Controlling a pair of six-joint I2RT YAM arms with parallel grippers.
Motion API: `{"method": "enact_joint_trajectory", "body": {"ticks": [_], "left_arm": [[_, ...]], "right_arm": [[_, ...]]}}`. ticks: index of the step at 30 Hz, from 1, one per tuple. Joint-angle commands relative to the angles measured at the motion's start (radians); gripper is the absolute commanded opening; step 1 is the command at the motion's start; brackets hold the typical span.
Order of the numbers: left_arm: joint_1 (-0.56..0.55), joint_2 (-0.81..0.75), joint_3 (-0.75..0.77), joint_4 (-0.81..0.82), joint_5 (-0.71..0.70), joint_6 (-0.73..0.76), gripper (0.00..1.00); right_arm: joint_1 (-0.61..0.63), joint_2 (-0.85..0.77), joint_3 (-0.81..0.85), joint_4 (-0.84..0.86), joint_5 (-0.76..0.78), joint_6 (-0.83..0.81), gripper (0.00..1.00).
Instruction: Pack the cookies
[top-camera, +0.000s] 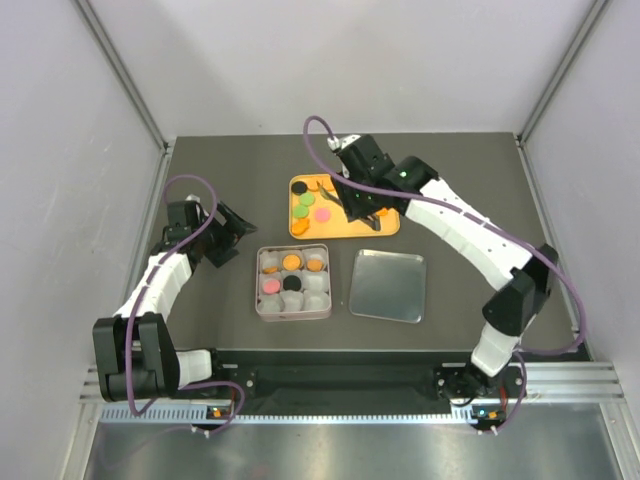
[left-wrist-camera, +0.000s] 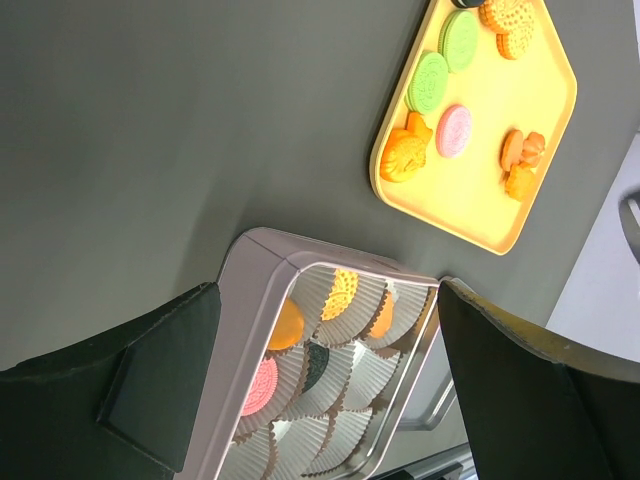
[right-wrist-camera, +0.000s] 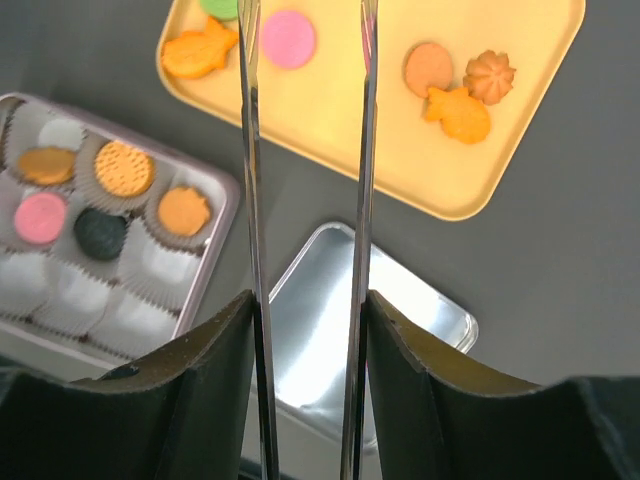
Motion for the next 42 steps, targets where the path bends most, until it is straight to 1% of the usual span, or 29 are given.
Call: {"method": "enact_joint_trajectory", "body": {"ticks": [1,7,10,16,18,32,37,39,42], "left_arm": [[0.006,0.005,-0.005,0.04,0.01,0.007,0.94],[0.004,0.01,0.002,0.037,0.008,0.007,0.94],[0.006,0.01,0.002,0.036,0.008,0.007,0.94],[0.006,0.011,0.0,0.039,0.007,0.007,0.94],[0.006,0.011,-0.002,0.04,0.007,0.007,0.94],[0.006,0.014,-0.003,0.042,0.011,0.006,0.94],[0.006,0.014,-0.005,0.042,0.011,0.006,0.94],[0.006,0.011,-0.005,0.043,0.011,0.006,0.94],[0.006,0.013,-0.005,0.045,0.014,0.004,0.94]], "right_arm": [[-0.032,0.1,0.052,0.067,-0.01,-0.029,0.45],[-0.048,0.211,0.099,0.09,-0.014,-0.031,0.45],[-0.048,0.234,0.096,0.101,-0.024,-0.029,0.46],[-0.049,0.248,0.082,0.125,-0.048,-0.025,0.46],[-0.046,0.249,0.078,0.127,-0.057,-0.025,0.48],[-0.048,0.304,0.075,0.136,-0.063,-0.023,0.49],[-0.048,0.315,0.075,0.136,-0.065,-0.025,0.48],[-0.049,0.311,0.069,0.13,-0.062,-0.026,0.45],[-0.049,0.305,0.067,0.127,-0.06,-0.029,0.45]]}}
